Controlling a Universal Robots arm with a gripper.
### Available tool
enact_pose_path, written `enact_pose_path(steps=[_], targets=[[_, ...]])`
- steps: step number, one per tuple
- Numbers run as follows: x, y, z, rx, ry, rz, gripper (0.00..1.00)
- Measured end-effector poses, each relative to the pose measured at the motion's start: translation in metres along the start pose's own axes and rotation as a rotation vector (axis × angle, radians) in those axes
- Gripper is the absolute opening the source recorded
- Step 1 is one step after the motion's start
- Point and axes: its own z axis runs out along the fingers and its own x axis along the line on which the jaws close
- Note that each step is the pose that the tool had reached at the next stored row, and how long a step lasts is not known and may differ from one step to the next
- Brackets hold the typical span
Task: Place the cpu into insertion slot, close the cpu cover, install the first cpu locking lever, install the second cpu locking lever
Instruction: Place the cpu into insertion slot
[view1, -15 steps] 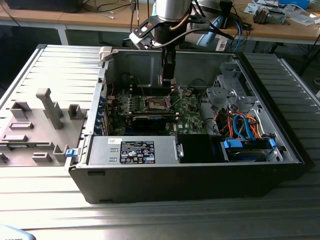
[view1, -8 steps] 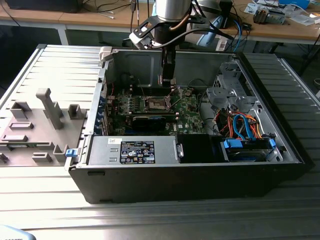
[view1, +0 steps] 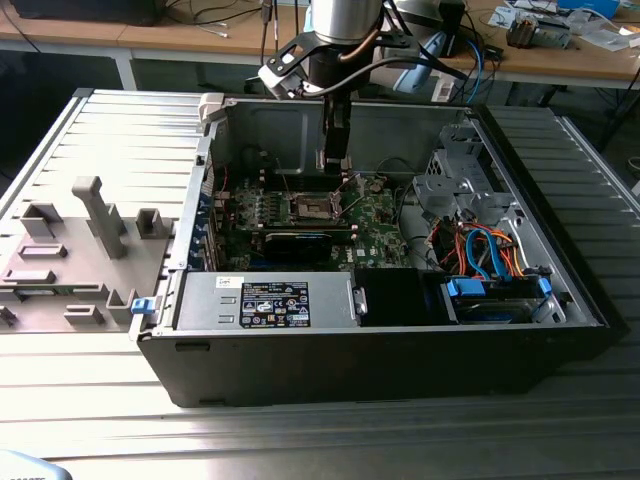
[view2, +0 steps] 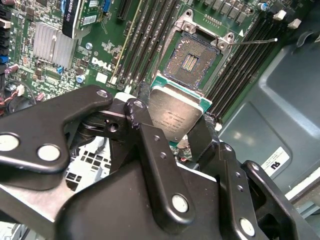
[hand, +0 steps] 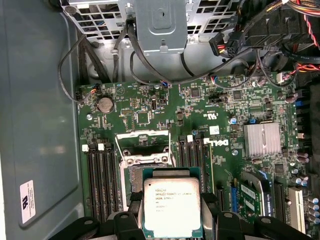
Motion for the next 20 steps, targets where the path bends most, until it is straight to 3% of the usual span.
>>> enact_pose_path(steps=[20], targets=[[0.0000, 0.0000, 0.0013, 0.0007, -0.0004, 0.019, 0.55]])
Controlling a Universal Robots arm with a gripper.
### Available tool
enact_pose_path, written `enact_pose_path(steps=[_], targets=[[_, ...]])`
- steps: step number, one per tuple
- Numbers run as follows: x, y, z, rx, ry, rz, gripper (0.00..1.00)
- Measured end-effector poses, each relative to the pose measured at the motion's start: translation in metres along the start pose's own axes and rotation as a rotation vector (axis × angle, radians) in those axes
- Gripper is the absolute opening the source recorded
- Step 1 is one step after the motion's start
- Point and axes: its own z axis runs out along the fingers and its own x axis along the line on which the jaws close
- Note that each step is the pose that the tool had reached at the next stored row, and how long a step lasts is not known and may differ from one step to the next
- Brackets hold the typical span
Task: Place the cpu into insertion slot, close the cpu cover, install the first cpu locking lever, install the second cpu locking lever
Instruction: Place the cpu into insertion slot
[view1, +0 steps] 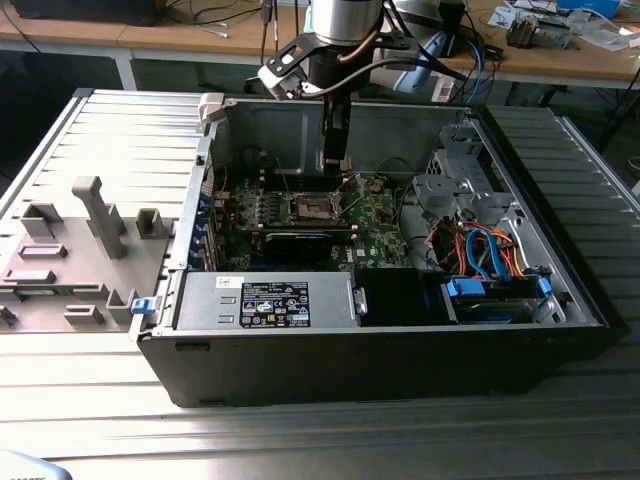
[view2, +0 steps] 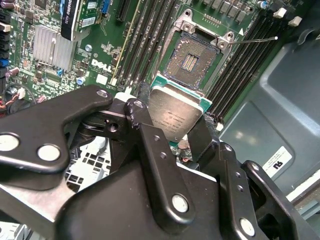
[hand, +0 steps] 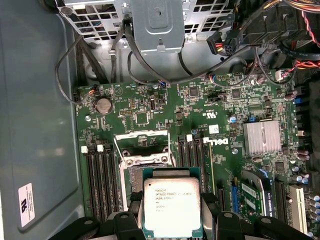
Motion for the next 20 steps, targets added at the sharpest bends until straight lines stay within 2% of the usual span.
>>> enact_pose_path(steps=[20], targets=[[0.0000, 0.0000, 0.0011, 0.0006, -0.0003, 0.018, 0.55]])
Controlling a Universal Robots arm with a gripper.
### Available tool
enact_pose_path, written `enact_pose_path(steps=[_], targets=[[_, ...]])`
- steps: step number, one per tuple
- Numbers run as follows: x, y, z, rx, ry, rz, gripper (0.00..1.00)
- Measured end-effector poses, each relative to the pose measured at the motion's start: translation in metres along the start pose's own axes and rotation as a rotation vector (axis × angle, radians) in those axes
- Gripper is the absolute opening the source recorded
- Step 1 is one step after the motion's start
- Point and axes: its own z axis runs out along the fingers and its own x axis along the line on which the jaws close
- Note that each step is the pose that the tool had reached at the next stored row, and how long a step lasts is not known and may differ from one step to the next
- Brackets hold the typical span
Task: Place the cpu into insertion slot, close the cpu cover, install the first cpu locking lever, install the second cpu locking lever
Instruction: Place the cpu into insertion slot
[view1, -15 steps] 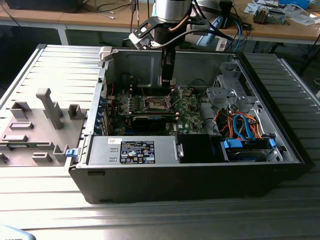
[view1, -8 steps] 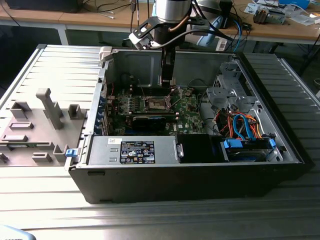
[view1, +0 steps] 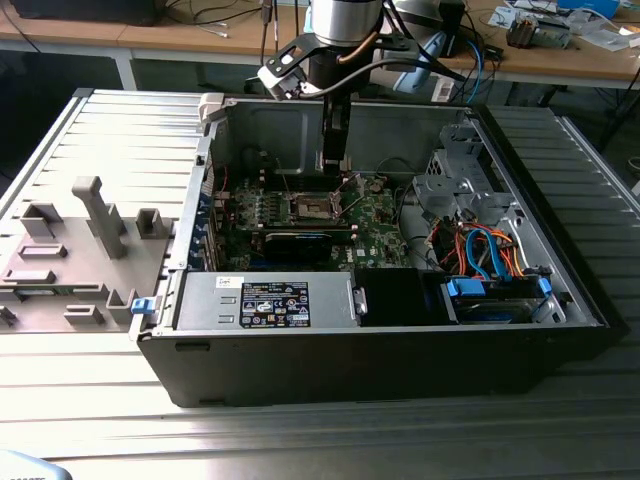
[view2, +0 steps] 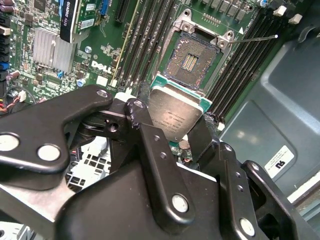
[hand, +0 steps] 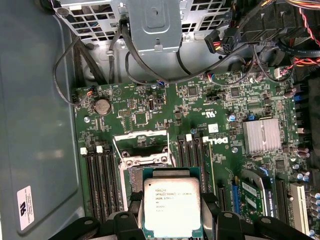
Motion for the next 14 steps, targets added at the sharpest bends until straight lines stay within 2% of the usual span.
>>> enact_pose_path(steps=[14], targets=[[0.0000, 0.0000, 0.0007, 0.0004, -0.0002, 0.012, 0.55]])
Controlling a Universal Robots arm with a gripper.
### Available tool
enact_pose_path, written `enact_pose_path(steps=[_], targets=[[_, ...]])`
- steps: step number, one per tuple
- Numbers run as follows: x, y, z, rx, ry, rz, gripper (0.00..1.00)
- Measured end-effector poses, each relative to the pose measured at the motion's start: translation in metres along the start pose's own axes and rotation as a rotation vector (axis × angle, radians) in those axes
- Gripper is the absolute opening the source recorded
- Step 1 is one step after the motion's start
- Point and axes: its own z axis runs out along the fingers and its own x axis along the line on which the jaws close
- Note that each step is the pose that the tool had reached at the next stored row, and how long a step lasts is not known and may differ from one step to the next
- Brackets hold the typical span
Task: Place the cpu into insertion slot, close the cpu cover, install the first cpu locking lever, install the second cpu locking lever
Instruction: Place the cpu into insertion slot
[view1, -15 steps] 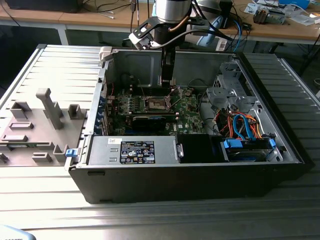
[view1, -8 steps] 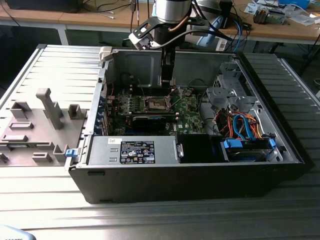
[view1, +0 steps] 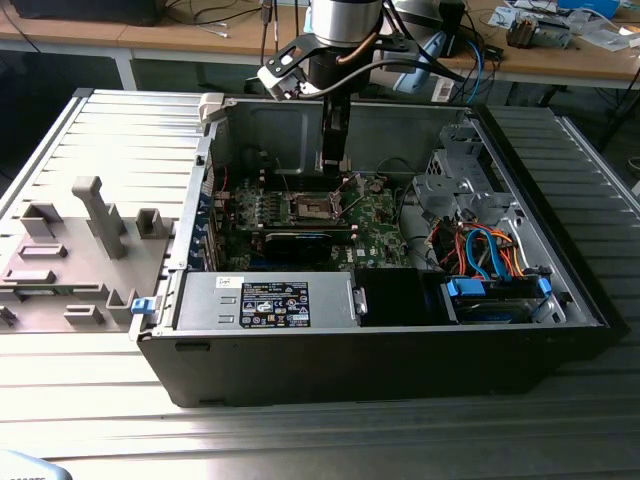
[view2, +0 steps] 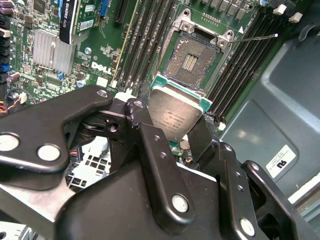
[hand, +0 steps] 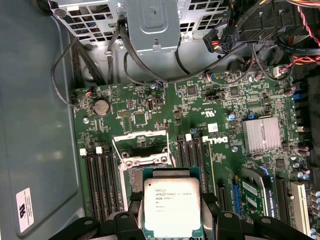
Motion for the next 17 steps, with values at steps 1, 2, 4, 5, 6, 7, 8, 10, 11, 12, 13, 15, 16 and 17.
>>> enact_pose_path(steps=[1, 2, 4, 5, 6, 7, 8, 10, 11, 12, 13, 15, 16, 17], targets=[[0.0000, 0.0000, 0.0000, 0.0000, 0.0000, 0.001, 0.55], [0.0000, 0.0000, 0.0001, 0.0000, -0.0001, 0.002, 0.55], [0.0000, 0.0000, 0.0002, 0.0001, -0.0001, 0.003, 0.55], [0.0000, 0.0000, 0.0002, 0.0001, -0.0001, 0.004, 0.55], [0.0000, 0.0000, 0.0003, 0.0002, -0.0001, 0.005, 0.55], [0.0000, 0.0000, 0.0003, 0.0002, -0.0001, 0.006, 0.55], [0.0000, 0.0000, 0.0004, 0.0002, -0.0001, 0.007, 0.55], [0.0000, 0.0000, 0.0005, 0.0004, -0.0003, 0.010, 0.55], [0.0000, 0.0000, 0.0006, 0.0004, -0.0002, 0.011, 0.55], [0.0000, 0.0000, 0.0006, 0.0005, -0.0003, 0.013, 0.55], [0.0000, 0.0000, 0.0007, 0.0005, -0.0003, 0.014, 0.55], [0.0000, 0.0000, 0.0008, 0.0006, -0.0004, 0.016, 0.55], [0.0000, 0.0000, 0.0008, 0.0006, -0.0004, 0.017, 0.55], [0.0000, 0.0000, 0.0009, 0.0006, -0.0004, 0.017, 0.55]])
